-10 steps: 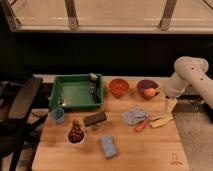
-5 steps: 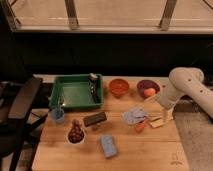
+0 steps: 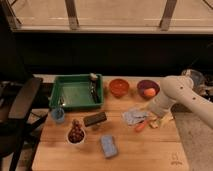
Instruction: Place pepper in tray
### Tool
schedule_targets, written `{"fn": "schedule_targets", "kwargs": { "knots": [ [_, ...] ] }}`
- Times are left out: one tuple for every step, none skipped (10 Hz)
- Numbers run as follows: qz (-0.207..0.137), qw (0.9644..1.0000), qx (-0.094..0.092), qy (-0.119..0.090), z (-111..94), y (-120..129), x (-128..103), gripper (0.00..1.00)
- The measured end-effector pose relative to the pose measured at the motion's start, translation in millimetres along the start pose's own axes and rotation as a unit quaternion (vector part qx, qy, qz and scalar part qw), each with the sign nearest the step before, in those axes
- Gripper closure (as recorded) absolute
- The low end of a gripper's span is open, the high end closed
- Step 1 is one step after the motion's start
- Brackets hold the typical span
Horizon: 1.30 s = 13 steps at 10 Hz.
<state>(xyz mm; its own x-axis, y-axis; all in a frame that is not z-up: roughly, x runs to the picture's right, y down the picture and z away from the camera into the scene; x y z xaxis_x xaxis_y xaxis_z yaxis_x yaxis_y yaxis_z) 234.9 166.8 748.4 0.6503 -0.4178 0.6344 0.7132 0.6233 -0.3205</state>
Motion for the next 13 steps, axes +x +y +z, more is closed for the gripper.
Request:
{"fn": "schedule_targets", "kwargs": {
  "knots": [
    [-0.001,1.0,-0.001,-0.001,0,-1,-1,0.2],
    [-0.003,1.0,-0.001,0.0,1,-2,-1,0.2],
    [-0.005,1.0,-0.005,0.002,2,-1,0,0.2],
    [-0.008,0.9999,-0.01,0.003,8,0,0,0.2],
    [-0.008,0.9999,-0.014,0.003,18,-1,2,0.2],
    [-0.005,0.9998,-0.02,0.001,29,1,4,0.2],
    [-0.002,0.9996,-0.029,-0.003,42,5,5,0.2],
    [-0.001,0.9994,-0.033,-0.006,49,4,5,0.2],
    [0.0,0.9991,-0.041,-0.011,59,5,5,0.2],
    [0.004,0.9986,-0.05,-0.016,66,8,6,0.2],
    [0.008,0.9981,-0.057,-0.02,73,13,6,0.2],
    [0.01,0.9977,-0.062,-0.024,78,15,5,0.2],
    [0.012,0.9974,-0.065,-0.028,81,15,3,0.2]
  ]
}}
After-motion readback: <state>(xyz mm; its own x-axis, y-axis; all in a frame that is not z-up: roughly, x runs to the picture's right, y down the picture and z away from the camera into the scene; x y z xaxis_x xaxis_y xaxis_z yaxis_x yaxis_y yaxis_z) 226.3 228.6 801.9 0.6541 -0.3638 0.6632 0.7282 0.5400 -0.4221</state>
